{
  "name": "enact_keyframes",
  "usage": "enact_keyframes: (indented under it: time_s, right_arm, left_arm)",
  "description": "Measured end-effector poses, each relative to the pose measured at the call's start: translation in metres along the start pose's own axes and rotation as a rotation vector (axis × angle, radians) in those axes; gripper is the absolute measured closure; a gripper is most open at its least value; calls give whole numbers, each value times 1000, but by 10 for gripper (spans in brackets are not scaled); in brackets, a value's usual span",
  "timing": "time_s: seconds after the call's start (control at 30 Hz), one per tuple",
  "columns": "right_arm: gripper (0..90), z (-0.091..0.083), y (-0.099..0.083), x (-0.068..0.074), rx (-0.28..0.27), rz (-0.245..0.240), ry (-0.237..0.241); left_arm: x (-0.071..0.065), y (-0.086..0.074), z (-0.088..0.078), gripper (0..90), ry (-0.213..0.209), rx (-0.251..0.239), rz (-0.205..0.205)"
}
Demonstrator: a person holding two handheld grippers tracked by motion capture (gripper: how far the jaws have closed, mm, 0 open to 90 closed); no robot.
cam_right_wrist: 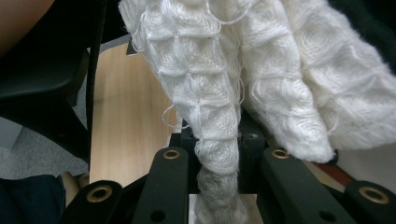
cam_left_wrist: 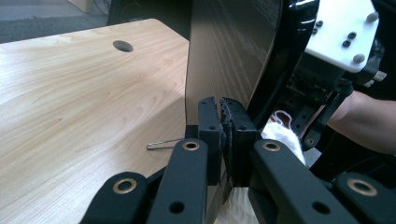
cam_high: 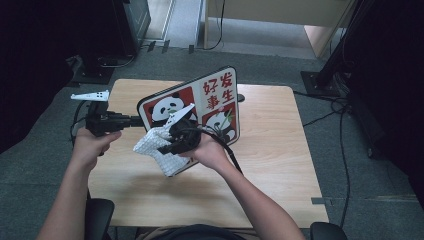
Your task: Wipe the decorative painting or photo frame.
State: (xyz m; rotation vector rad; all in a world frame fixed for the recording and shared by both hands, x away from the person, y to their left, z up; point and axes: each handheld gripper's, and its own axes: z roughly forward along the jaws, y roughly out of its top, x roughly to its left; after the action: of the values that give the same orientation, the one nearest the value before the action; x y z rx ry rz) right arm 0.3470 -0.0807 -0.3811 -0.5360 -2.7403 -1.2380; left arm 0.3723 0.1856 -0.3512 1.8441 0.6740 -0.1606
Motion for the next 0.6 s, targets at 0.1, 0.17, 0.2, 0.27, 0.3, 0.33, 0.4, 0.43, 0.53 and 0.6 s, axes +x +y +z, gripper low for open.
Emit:
enact_keyframes:
  time_s: [0.1,0.17,0.2,0.27,0.3,0.33,0.4,0.43,0.53,0.6]
  right_arm:
    - [782,3,-5,0,4,6,0]
    - [782,5,-7,-1,9,5,2]
    - [782,6,-9,-1,7,6,5]
    - [782,8,-11,-1,13,8,6]
    - [783,9,-12,-1,17,10,6]
    - [783,9,-13,-1,17,8,8]
    - [783,11,-16,-2,18,12,9]
    - [783,12,-17,-2,19,7,10]
    - [783,15,-21,-2,21,10,12]
    - [783,17,-24,-2,23,14,16]
  left_arm:
    - [0,0,0,869,1,0,1]
    - [0,0,0,869,0,1,3]
    - [0,0,0,870,0,2,4]
    - [0,0,0,870,0,2,4]
    - [0,0,0,871,0,2,4]
    - [0,0,0,871,1,2,4]
    - [0,-1,0,871,3,0,3]
    - [0,-1,0,871,3,0,3]
    - [0,-1,0,870,2,0,0]
    - [1,-1,0,869,3,0,-1]
